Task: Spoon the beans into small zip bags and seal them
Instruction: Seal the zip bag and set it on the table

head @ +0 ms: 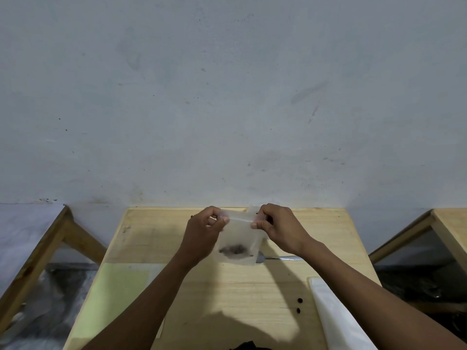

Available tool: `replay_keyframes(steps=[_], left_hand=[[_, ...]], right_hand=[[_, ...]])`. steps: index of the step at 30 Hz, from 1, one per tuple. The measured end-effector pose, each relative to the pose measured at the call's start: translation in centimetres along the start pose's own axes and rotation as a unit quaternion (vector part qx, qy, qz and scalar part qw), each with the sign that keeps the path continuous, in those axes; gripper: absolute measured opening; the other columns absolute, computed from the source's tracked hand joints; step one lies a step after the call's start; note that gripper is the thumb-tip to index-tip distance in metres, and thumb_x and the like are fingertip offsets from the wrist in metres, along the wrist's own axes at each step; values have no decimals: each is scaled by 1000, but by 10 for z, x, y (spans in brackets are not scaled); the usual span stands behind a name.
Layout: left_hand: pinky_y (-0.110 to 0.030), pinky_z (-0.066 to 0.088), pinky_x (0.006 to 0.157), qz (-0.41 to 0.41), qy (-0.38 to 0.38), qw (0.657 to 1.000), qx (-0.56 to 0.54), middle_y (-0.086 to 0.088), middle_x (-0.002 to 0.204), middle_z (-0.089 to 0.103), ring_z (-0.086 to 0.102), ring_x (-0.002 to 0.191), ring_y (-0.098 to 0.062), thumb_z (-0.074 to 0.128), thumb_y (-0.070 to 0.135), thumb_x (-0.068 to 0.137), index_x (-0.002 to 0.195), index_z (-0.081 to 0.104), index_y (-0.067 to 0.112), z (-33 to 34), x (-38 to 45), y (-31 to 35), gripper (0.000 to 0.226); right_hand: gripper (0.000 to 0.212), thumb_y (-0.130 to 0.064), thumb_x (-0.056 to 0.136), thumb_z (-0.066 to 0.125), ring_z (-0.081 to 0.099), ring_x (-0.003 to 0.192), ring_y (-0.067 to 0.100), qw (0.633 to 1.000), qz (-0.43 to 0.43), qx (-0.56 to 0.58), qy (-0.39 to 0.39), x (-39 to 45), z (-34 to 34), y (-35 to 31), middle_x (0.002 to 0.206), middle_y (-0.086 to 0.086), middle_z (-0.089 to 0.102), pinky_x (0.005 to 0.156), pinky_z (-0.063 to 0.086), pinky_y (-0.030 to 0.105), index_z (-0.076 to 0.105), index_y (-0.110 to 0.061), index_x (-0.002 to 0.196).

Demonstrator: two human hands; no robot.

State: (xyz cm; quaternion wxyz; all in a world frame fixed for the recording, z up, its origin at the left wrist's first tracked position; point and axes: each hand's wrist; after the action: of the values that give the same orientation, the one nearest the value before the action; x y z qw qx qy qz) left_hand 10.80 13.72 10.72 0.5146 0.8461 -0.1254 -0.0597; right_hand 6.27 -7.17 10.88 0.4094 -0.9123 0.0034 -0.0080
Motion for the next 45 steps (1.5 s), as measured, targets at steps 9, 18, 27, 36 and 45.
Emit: replay_keyframes(steps=[9, 18, 27, 36, 45], left_hand=[[-32, 54, 64, -113, 42, 970, -213, -2, 77, 57, 57, 63, -11, 62, 14, 92, 81, 64, 12, -17, 1, -5, 11], [-28, 53, 69, -210, 8, 966, -153, -7, 105, 63, 63, 88, -20, 60, 25, 94, 130, 51, 16, -4, -39, -63, 38], [-25, 52, 57, -301, -143, 942, -34, -9, 77, 60, 60, 63, -18, 62, 14, 92, 144, 39, 13, 9, -113, -126, 57], [-29, 44, 72, -266, -140, 944, 133, -12, 99, 61, 57, 84, -22, 64, 26, 89, 148, 33, 17, 4, -139, -139, 67], [-37, 48, 89, -223, -125, 947, 195, -11, 130, 46, 55, 111, -28, 54, 26, 94, 143, 38, 19, 1, -129, -128, 52]], right_hand=[[6, -19, 91, 67, 46, 70, 8, 974, 46, 213, -59, -9, 17, -3, 82, -6, 48, 70, 41, 20, 65, -19, 97], [26, -2, 90, 64, 53, 63, 9, 908, 209, 363, -20, -37, 71, 5, 74, 1, 51, 61, 44, 26, 64, -16, 113], [46, 4, 92, 58, 53, 48, 6, 894, 338, 273, -112, -91, 133, 18, 74, 5, 53, 43, 47, 19, 47, -7, 135], [62, -17, 90, 63, 47, 70, 5, 956, 204, 78, -198, -116, 160, 8, 77, -19, 44, 63, 42, 20, 35, -19, 144], [59, -22, 93, 61, 46, 88, 12, 970, 194, 39, -141, -112, 146, 18, 91, -13, 46, 67, 35, 16, 36, -13, 145]])
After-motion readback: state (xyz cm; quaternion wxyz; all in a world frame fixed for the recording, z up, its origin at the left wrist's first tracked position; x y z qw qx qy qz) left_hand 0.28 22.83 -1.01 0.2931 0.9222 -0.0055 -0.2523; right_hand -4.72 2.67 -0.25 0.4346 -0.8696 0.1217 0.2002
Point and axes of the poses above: each hand's wrist, its own x-axis towards the middle knuckle, its own z-axis out of the palm, y = z × x
